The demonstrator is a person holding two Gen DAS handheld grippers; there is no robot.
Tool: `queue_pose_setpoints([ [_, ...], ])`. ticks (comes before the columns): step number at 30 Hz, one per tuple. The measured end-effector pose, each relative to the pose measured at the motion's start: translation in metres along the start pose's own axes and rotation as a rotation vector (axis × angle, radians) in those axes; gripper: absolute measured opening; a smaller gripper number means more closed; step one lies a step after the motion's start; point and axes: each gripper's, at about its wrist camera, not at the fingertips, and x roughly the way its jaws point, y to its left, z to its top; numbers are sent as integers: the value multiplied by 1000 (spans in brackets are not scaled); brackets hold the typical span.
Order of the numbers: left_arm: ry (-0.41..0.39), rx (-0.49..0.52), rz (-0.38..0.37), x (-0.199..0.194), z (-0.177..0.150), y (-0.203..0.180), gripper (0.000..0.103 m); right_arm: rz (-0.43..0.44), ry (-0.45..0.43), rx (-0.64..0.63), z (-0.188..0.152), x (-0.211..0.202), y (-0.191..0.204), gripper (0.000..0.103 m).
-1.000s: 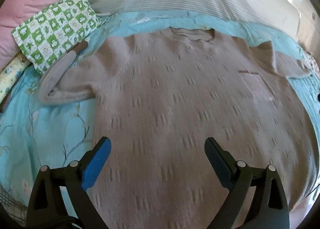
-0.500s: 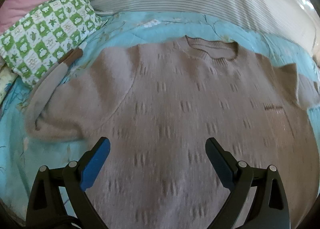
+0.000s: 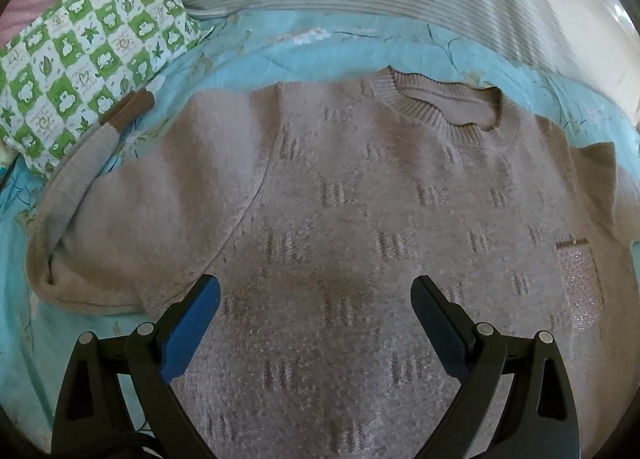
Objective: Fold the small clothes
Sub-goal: 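Grasp the brown cuff of the sweater sleeve with the right gripper, then fold the sleeve across the sweater body with the right gripper and release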
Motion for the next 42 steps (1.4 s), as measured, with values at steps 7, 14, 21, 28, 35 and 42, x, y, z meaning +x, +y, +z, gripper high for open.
queue_pose_setpoints([
  [7,-7,-23,-14,-11,-7,10,97,248,2,-238,-56,-58,110,6],
  [14,-11,-74,-38,-29,-23,37,97,515,145,-375,-152,-78,219,6],
  [21,-18,-105,-58,-42,-44,67,97,665,343,-444,-258,-60,310,6],
  [28,-31,-156,-108,-46,-54,93,97,708,455,-557,-341,-48,377,7],
  [35,-51,-126,-182,-49,-43,77,97,745,542,-557,-360,-42,376,62],
  [42,18,-72,-256,-13,-24,30,97,678,428,-423,-316,-52,322,62],
])
